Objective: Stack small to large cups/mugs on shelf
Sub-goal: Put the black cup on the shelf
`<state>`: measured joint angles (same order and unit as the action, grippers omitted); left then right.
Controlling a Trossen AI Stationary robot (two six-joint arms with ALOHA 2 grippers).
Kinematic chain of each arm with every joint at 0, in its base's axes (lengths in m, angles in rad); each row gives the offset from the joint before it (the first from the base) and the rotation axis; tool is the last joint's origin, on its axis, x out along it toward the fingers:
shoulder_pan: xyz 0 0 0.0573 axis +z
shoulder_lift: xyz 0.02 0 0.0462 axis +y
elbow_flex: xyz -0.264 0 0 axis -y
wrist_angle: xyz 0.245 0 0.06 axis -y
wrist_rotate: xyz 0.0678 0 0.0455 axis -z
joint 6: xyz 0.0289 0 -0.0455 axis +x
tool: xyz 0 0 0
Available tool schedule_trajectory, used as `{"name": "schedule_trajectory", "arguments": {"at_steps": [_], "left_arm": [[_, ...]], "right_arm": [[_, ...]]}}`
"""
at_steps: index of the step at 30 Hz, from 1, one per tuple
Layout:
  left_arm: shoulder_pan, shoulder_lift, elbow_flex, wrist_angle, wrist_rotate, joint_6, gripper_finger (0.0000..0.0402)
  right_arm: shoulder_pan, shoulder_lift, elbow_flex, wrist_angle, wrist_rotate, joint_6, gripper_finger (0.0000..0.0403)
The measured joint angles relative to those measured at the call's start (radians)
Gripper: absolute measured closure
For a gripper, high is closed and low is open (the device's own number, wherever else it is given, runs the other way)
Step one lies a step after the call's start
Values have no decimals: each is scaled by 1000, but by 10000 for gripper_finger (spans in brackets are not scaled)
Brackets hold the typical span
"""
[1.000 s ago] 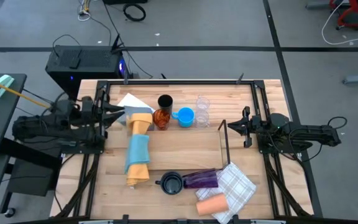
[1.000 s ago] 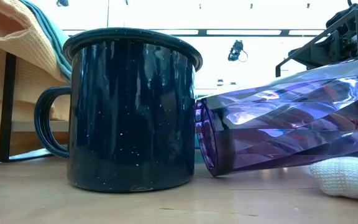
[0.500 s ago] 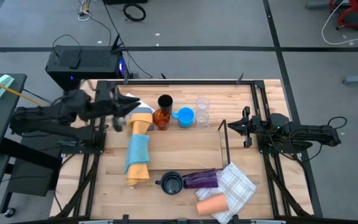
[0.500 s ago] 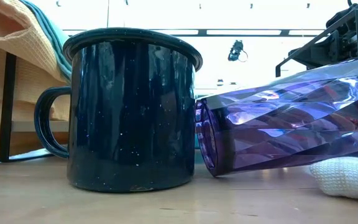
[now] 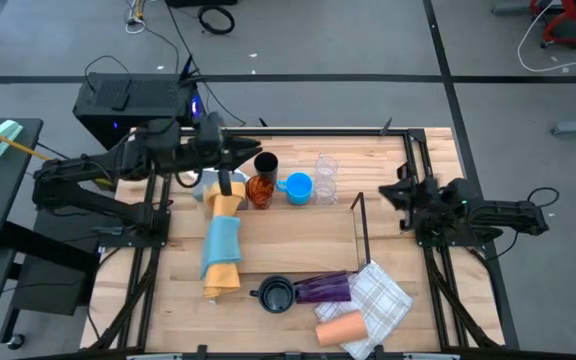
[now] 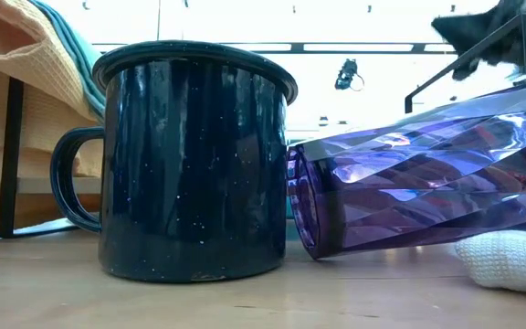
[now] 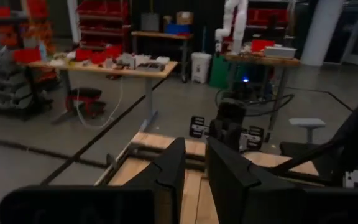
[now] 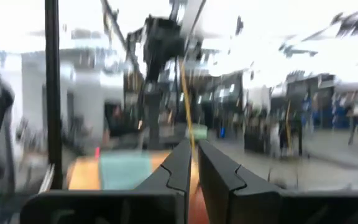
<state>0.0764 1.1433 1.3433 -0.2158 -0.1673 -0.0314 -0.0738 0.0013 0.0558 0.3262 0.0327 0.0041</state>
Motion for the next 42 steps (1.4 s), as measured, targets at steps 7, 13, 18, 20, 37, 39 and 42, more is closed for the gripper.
{"name": "schedule_trajectory", "arguments": {"at_steps": [7, 13, 18, 20, 37, 39, 42], "left_arm": [[-2, 63, 186, -6, 5, 119, 334], [-2, 114, 323, -185, 15, 100, 338], [-2, 151, 399, -298, 14, 43, 345], [-2, 155, 408, -340, 15, 11, 348], [-33, 211, 412, -556, 14, 10, 349], [-34, 215, 408, -613, 15, 70, 351], [-35, 217, 409, -633, 14, 154, 354]], "right_arm": [[-3, 78, 241, -23, 49, -28, 365], [-3, 294, 556, -177, 50, -48, 365], [-2, 527, 848, -337, 45, -42, 365], [-2, 622, 971, -414, 43, -33, 365], [0, 1097, 1705, -1050, -20, 84, 365], [0, 1108, 1725, -1052, -28, 106, 365], [0, 1117, 1742, -1060, -38, 131, 365]]}}
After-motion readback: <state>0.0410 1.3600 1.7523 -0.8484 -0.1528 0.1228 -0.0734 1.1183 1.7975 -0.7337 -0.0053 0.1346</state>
